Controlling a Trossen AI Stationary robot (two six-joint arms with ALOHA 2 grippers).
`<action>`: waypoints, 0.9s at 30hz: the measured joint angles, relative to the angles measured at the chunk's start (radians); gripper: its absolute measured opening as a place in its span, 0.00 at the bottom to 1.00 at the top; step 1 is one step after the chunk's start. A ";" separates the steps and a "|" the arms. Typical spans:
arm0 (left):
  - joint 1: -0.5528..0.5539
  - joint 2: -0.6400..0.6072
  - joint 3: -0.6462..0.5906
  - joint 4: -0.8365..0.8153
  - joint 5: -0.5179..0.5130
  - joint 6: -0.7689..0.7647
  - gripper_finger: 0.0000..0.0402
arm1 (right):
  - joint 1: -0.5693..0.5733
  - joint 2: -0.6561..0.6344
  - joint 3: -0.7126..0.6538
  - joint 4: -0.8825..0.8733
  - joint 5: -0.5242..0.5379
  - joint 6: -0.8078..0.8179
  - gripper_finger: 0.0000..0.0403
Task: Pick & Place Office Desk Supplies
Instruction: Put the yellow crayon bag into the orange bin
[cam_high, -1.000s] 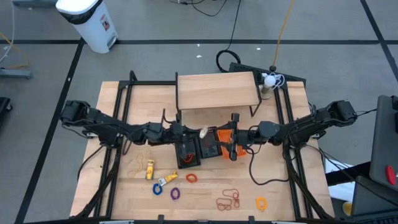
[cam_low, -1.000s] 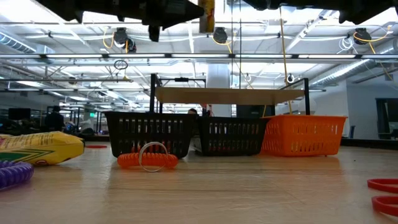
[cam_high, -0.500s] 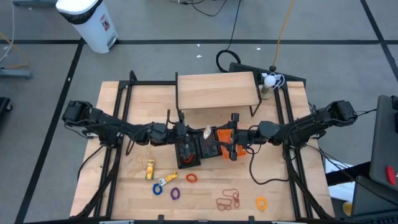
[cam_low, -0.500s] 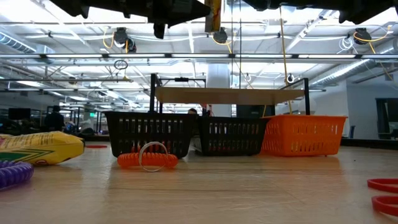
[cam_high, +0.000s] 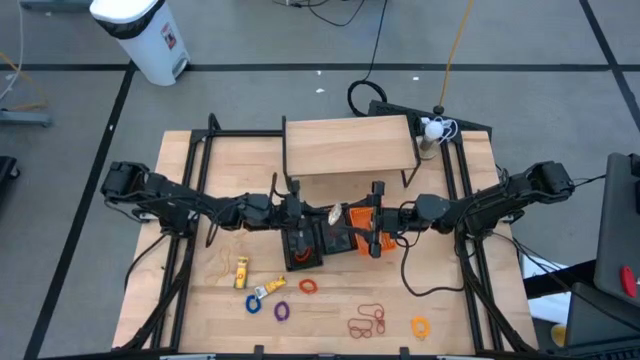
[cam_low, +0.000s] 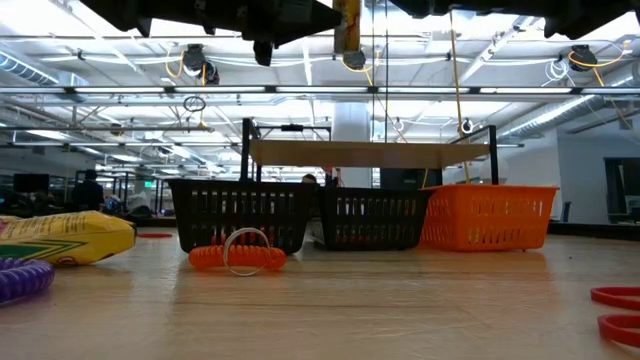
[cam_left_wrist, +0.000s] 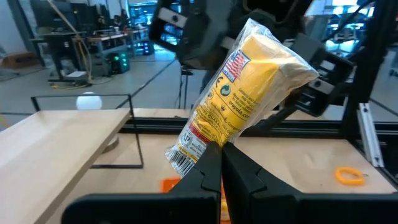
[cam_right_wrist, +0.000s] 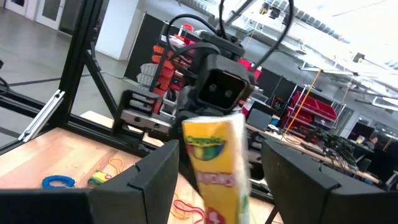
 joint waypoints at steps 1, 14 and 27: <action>0.000 0.000 0.000 -0.001 0.002 0.000 0.00 | -0.004 0.000 0.000 0.000 0.000 0.011 0.54; 0.019 0.000 0.000 -0.005 0.041 -0.005 0.00 | -0.080 0.076 0.032 0.014 -0.169 0.160 0.54; 0.020 0.000 0.000 -0.058 0.042 -0.026 0.00 | -0.082 0.184 0.101 0.018 -0.186 0.144 0.54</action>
